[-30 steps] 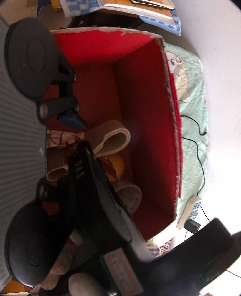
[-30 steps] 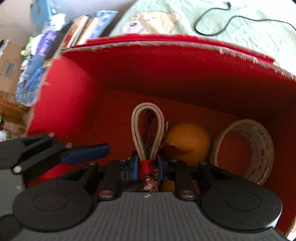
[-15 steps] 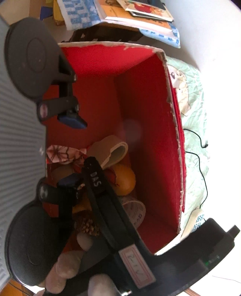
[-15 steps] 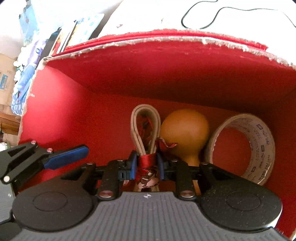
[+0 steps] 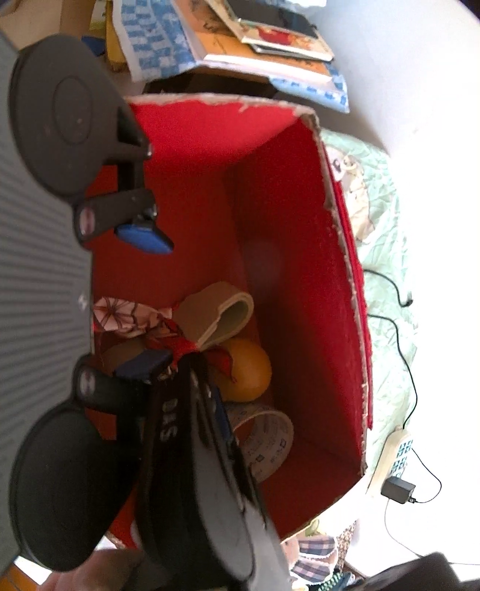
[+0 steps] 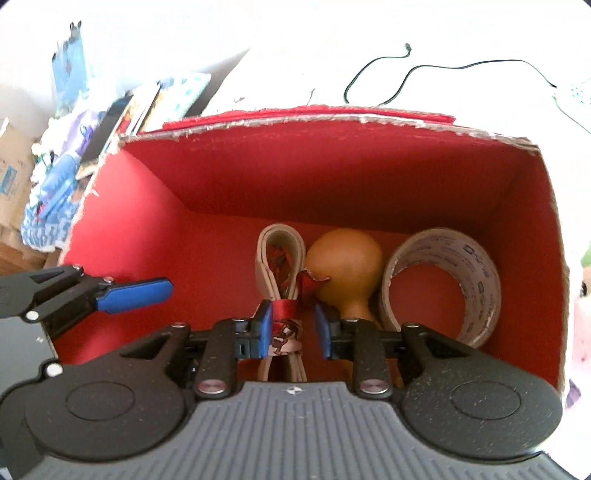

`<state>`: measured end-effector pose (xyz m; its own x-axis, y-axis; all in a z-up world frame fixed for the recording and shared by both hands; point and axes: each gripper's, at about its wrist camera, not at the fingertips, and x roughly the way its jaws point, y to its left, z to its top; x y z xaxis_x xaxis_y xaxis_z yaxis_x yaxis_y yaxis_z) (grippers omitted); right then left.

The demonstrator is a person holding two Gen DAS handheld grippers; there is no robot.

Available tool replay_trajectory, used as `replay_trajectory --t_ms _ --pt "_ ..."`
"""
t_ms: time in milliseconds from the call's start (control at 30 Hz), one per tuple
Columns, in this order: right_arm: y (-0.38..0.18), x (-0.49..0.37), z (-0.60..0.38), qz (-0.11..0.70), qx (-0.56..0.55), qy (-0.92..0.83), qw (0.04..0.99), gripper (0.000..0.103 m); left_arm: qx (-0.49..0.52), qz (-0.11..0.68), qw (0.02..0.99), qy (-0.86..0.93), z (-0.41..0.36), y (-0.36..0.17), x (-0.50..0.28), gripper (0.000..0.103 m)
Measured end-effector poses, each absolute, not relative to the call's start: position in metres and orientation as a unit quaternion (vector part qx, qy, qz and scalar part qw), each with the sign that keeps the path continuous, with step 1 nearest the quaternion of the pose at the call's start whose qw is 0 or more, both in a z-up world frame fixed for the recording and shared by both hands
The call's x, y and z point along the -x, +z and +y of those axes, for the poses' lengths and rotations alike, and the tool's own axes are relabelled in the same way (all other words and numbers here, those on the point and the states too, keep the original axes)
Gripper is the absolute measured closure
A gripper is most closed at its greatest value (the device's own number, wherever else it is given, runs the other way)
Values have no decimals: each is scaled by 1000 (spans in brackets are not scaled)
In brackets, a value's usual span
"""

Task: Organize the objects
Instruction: 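Lower the strap item beside the gourd toy and open the right gripper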

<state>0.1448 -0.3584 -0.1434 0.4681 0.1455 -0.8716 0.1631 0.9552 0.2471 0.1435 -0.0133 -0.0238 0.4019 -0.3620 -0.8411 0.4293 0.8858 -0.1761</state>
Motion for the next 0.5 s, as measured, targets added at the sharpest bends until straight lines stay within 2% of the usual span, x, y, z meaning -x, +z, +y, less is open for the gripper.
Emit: replay_trajectory --t_ms 500 --pt "-115 -99 -366 413 -172 -49 893 73 -36 462 865 -190 -2 6 -127 39"
